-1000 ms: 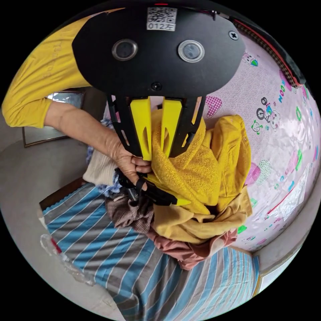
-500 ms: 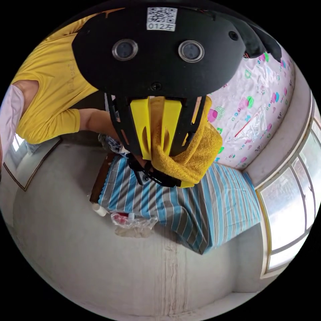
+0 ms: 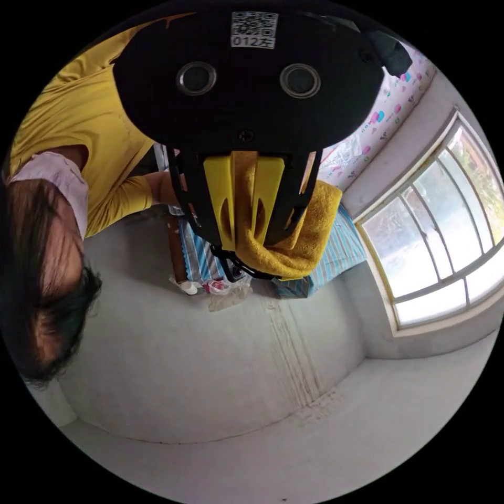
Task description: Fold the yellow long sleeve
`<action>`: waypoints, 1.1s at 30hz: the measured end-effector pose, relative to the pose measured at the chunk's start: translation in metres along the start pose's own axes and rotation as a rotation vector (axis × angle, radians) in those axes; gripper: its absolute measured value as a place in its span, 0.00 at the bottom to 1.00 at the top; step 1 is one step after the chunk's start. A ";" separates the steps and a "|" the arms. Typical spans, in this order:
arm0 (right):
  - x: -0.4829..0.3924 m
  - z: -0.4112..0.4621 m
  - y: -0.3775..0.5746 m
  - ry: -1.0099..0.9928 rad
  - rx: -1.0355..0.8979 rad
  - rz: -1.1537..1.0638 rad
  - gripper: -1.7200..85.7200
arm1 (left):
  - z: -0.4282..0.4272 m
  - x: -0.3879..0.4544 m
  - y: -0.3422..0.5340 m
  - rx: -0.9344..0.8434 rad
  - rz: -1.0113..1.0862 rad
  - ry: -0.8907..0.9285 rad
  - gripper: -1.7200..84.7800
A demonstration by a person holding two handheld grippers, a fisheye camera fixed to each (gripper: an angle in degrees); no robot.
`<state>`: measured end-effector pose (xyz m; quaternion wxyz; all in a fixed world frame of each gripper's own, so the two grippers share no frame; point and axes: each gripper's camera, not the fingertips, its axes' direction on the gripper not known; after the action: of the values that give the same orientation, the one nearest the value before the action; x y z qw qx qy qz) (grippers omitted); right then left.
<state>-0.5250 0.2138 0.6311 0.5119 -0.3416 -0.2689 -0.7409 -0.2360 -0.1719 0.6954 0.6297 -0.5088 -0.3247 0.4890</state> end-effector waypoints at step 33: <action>0.251 -0.301 0.469 1.014 -0.129 0.809 0.05 | 0.206 0.000 0.605 -0.823 -1.187 0.073 0.12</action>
<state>-0.2132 -0.3116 0.6627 0.7922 -0.0540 0.2009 -0.5737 -0.5953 -0.1034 0.1711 0.5571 -0.4586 -0.6828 -0.1145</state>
